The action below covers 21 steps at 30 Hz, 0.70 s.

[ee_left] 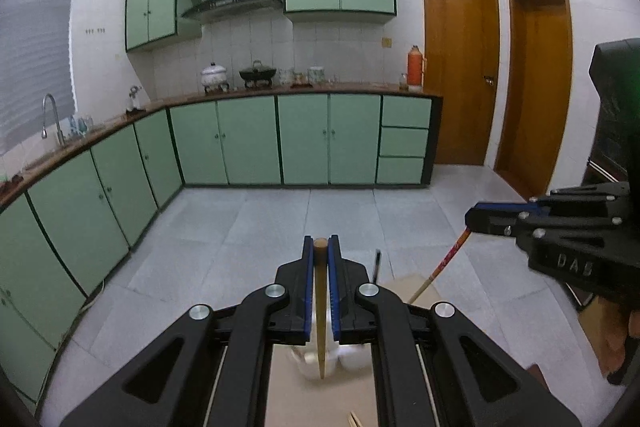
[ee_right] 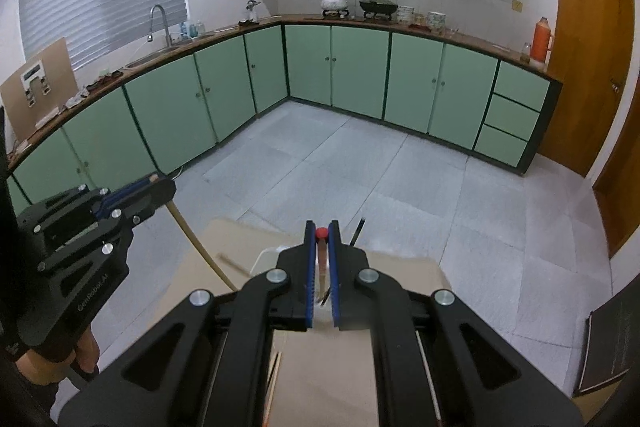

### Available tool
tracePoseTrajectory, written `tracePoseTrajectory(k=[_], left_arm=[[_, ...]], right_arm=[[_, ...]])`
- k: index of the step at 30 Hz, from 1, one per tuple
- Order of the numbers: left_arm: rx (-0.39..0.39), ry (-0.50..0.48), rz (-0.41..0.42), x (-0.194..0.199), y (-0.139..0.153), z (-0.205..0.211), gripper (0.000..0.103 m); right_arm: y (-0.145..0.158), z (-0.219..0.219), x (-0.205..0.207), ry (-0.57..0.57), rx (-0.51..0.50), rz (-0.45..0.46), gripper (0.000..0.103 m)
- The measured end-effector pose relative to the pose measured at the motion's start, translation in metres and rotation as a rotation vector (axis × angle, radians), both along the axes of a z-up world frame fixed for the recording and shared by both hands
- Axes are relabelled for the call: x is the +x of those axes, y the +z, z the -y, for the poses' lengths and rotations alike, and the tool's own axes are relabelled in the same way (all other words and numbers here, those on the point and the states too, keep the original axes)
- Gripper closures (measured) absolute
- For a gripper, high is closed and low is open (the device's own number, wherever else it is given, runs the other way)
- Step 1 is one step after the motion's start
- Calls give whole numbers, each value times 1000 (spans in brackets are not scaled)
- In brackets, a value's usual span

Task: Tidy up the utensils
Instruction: 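Open the left tool over the holder while the right tool releases its chopstick there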

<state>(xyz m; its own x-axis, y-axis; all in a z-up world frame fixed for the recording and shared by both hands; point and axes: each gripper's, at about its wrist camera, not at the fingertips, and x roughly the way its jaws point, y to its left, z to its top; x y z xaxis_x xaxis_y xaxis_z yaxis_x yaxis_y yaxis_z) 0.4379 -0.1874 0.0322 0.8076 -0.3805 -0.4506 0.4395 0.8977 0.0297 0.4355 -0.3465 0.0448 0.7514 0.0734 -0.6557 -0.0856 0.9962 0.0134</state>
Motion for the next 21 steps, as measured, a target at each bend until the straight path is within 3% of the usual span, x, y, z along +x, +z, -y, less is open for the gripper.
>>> tracePoseTrajectory(k=[8,13,14,15,17,19,21], left_arm=[[22,33,20,50,-30,20,96],[27,43,-55,70,-76,21,96],[32,43,-64,72,-81,20,96],[41,46,-73,72,-87,19,95],[49,53,-79,68,-94,13,81],[41,60,-74,63,-91,6,72],[38,63,-70,53,-86,-4,70]], right_arm=[[-49,9,47,-30,-20,-65,98],[-94,17,57,-42,2,-138,97],[-100,18,57,-48,10,-147,95],[-103,18,56,-52,15,-154,84],[-107,21,51,-68,21,-146,65],[-107,25,42,-74,38,-128,63],[-103,30,28,-71,76,-112,63]])
